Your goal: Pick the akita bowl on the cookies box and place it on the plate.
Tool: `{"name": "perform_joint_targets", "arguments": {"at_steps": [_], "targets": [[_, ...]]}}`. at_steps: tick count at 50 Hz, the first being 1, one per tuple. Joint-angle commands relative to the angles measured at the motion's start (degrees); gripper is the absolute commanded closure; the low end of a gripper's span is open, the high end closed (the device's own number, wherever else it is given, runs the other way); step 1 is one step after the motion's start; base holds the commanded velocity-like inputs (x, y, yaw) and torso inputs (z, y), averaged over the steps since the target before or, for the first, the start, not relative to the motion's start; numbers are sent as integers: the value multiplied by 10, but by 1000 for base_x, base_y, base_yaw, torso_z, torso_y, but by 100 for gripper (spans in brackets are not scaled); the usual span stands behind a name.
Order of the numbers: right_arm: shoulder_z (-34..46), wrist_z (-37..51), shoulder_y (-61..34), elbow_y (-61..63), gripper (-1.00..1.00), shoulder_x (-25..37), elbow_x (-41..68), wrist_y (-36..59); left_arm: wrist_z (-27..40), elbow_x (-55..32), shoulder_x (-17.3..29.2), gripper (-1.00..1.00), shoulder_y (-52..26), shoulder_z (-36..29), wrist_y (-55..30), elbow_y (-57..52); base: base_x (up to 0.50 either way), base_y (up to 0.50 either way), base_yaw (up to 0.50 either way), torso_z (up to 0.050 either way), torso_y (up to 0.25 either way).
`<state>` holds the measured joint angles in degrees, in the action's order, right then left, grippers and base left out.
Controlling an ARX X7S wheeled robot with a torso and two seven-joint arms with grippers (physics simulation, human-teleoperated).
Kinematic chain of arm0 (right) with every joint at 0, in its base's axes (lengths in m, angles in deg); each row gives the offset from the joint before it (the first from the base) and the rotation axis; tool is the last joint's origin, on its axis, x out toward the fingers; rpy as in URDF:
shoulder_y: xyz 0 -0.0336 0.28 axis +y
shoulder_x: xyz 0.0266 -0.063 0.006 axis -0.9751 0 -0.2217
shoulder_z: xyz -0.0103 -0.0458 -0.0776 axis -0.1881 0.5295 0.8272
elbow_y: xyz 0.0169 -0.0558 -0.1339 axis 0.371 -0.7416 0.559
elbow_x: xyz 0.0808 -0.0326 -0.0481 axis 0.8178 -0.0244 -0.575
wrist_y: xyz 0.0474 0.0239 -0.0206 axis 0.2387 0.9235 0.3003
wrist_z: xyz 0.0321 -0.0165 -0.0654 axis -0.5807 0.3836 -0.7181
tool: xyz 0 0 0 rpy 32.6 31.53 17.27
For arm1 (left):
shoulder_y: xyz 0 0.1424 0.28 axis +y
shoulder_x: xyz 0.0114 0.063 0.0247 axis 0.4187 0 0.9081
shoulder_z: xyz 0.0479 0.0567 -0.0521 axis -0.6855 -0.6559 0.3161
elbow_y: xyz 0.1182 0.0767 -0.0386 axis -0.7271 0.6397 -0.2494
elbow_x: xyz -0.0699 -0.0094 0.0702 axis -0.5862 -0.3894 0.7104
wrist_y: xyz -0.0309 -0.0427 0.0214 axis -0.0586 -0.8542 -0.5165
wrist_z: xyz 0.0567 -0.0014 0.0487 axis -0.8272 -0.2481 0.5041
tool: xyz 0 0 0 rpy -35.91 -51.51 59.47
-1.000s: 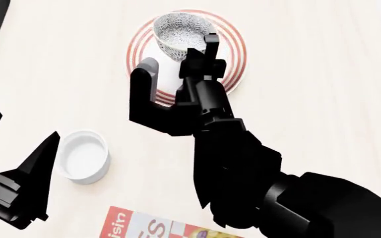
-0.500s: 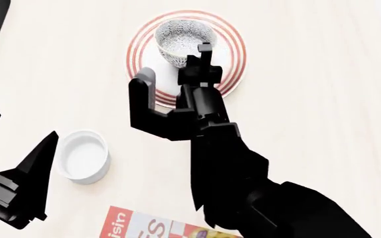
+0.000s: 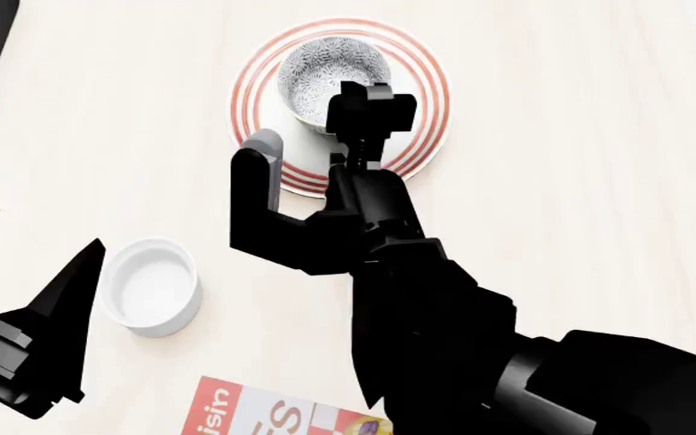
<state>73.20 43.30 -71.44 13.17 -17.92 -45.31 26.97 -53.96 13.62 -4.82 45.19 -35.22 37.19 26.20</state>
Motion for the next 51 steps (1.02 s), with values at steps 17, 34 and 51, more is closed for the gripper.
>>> {"name": "perform_joint_targets", "arguments": {"at_steps": [17,34,51], "targets": [[-59,135,-111,634,-100,263,61,242,46,-11,7,-100,26,39,17,-63,0,0,0,0,0],[-231,454,-26,868,-100,490,199,81,113,32,-3,-100,109,151,99,-185,0,0,0,0,0],[406,624,-503,868,-100,716,35,-324,146,208,-105,-100,198,251,287,-241,0,0,0,0,0]]}}
